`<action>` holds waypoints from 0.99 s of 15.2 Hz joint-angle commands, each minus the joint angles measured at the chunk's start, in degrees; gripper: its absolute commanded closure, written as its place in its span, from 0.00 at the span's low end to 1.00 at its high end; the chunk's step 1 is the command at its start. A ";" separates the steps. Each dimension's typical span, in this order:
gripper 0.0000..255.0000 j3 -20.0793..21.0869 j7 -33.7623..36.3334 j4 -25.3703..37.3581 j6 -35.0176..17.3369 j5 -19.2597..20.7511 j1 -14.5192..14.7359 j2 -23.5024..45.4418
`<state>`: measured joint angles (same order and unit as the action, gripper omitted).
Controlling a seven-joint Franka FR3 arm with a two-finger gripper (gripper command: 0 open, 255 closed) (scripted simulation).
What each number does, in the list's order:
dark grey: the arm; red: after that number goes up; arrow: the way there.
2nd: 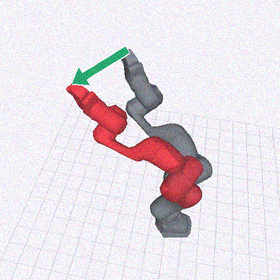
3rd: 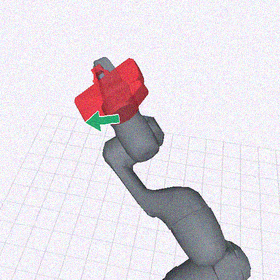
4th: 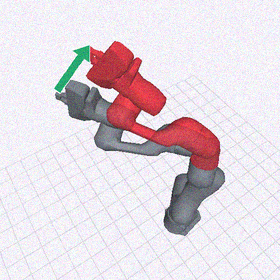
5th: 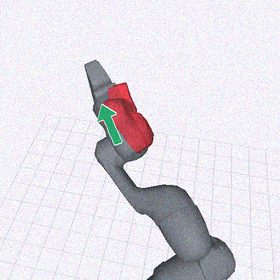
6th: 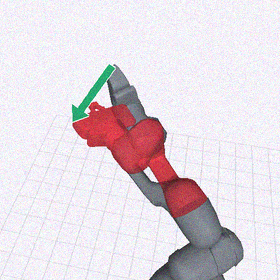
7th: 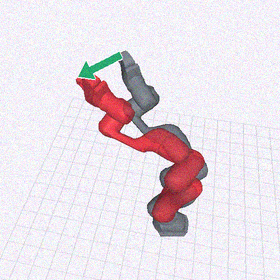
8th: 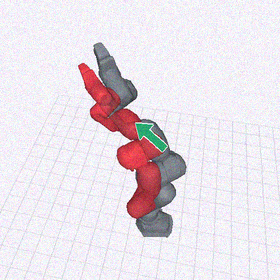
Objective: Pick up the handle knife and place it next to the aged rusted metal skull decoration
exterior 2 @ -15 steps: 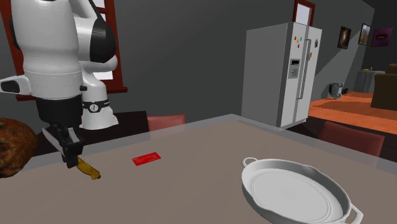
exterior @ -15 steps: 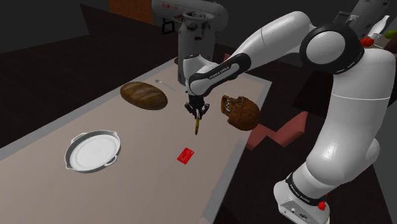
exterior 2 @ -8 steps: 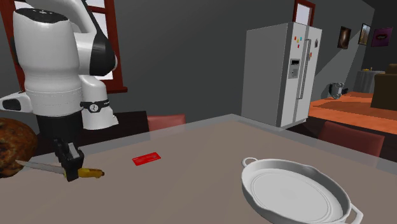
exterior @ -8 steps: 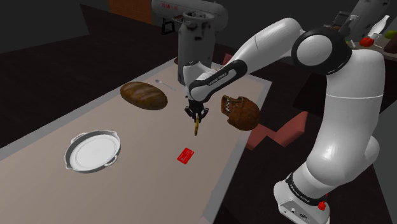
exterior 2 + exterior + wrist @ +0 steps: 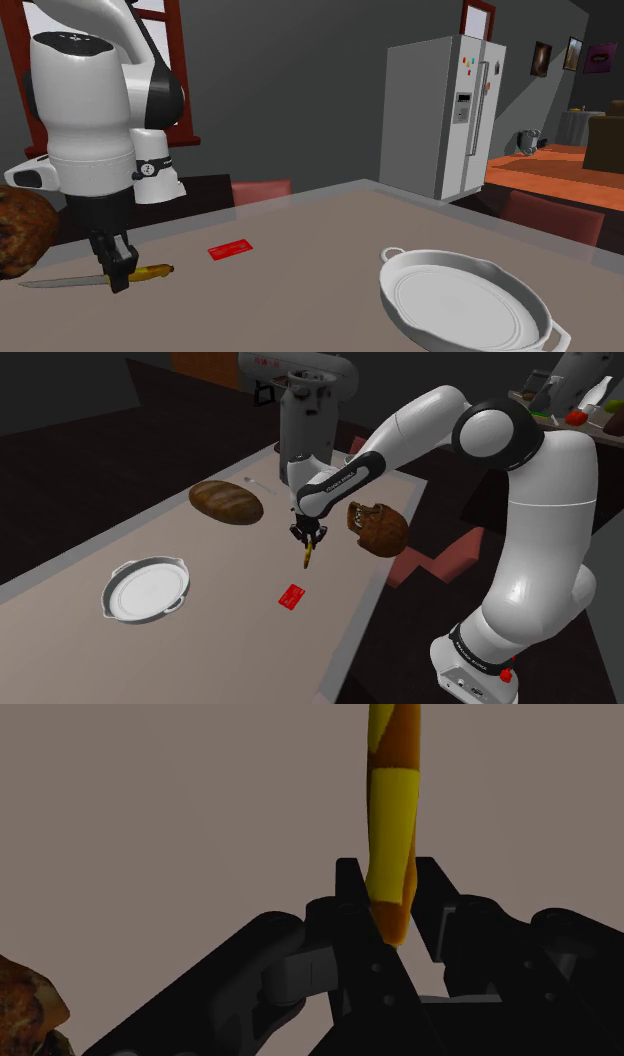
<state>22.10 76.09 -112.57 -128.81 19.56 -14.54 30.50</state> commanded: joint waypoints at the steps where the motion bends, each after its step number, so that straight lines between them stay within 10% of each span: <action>1: 1.00 0.00 0.01 0.00 -0.01 0.01 0.01 0.01; 2: 0.00 0.00 0.01 0.00 -0.01 0.01 0.00 0.01; 15: 0.00 1.61 -1.60 2.34 5.87 -2.54 -0.53 -3.85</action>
<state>23.68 74.52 -110.24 -123.05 17.07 -15.05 26.74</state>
